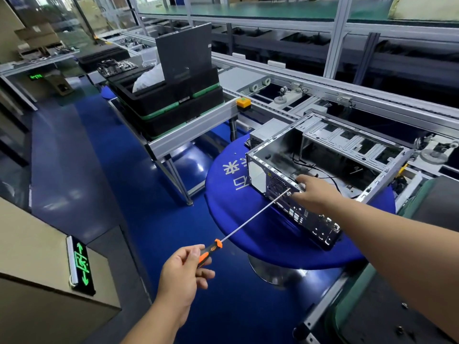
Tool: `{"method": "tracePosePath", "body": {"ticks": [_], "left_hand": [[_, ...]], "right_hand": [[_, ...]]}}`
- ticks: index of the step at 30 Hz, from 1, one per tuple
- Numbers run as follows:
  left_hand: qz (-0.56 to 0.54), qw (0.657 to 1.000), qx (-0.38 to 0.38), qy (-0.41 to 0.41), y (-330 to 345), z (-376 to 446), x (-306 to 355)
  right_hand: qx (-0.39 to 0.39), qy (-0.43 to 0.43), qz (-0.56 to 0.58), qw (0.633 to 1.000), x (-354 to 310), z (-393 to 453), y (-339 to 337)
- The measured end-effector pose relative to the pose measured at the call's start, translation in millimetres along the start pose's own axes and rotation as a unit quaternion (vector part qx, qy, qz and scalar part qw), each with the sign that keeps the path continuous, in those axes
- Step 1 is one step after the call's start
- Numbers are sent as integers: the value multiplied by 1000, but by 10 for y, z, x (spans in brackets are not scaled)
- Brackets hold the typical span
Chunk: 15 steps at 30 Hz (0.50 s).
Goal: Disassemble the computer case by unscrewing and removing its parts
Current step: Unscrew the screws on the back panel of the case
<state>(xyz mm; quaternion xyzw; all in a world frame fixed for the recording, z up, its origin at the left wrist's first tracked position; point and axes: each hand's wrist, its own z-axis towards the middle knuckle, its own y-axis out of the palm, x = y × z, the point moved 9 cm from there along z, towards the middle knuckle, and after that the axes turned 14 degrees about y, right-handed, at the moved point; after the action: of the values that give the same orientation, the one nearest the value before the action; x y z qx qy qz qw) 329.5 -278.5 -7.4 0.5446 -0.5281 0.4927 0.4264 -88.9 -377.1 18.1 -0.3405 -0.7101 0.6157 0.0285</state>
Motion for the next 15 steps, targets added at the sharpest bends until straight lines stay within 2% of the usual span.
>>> {"method": "tracePosePath", "body": {"ticks": [4,8,11,15], "left_hand": [[-21,997,-6,-78,41,-6,-128],[-17,992,8,-121,39,-16,-171],[-27,991,8,-130,54,-31,-193],[-95,992,19,-81,68,1,-123]], "right_hand": [[5,-4,5,1000,-7,31,17],[5,-1,9,1000,4,53,36],[16,1,0,1000,-4,35,28],[28,-4,-2,1000,-16,11,10]]}}
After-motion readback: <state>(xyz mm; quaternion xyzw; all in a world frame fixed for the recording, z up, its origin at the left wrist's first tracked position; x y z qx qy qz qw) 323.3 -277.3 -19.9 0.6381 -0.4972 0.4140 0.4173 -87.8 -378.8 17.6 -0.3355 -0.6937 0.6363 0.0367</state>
